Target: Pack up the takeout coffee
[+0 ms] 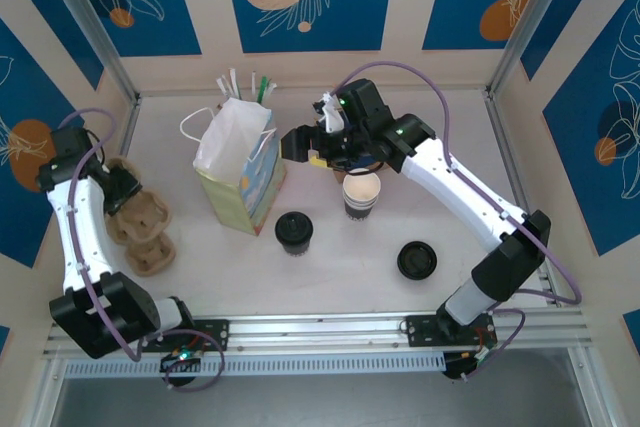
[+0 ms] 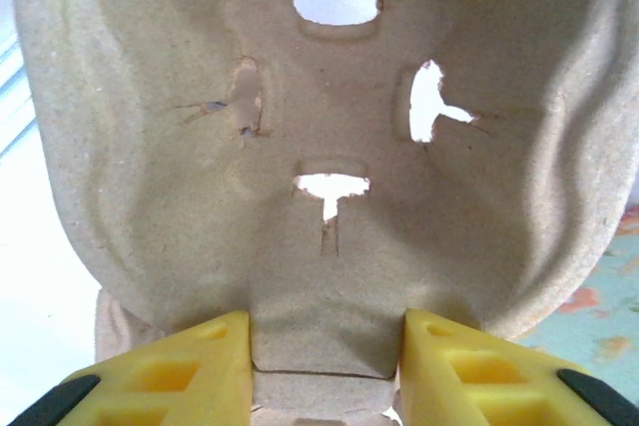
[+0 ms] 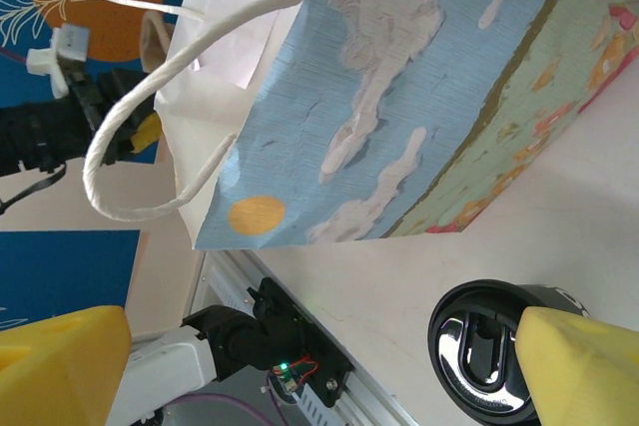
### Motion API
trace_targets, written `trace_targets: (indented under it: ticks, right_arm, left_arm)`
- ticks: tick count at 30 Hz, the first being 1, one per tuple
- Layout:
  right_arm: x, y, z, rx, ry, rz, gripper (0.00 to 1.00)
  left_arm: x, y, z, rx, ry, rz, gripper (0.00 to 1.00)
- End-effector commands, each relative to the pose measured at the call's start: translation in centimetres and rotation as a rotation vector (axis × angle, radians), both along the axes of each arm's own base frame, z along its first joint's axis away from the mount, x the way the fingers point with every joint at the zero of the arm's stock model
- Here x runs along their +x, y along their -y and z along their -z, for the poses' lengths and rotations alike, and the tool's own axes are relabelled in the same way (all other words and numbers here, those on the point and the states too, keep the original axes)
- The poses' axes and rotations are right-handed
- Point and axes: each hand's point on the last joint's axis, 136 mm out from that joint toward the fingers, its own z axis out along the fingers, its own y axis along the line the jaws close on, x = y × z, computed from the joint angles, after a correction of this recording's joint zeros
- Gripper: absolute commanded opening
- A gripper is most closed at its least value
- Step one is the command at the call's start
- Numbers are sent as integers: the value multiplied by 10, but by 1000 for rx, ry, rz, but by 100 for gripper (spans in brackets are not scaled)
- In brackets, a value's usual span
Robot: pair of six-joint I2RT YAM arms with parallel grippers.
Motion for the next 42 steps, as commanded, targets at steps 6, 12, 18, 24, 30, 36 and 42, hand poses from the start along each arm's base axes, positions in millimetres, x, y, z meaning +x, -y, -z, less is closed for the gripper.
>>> trace_targets:
  ticks: [6, 12, 18, 24, 30, 36, 42]
  right_arm:
    - [-1, -5, -10, 16, 6, -21, 99]
    - [1, -4, -11, 3, 4, -18, 99]
    - [1, -2, -9, -17, -4, -13, 99]
    - [2, -1, -10, -23, -4, -7, 99]
    - [2, -5, -6, -27, -16, -13, 99]
    - [1, -8, -4, -29, -24, -15, 99]
    - [0, -11, -2, -33, -25, -19, 99]
  left_arm:
    - [15, 29, -42, -78, 115, 53, 38]
    - [34, 31, -59, -65, 186, 64, 38]
    - [57, 28, -90, -48, 266, 53, 38]
    - [66, 37, -130, -41, 362, 77, 38]
    - [68, 60, -158, -69, 449, 121, 37]
    - [65, 91, -186, -68, 530, 206, 35]
    - [64, 125, -199, -59, 557, 318, 35]
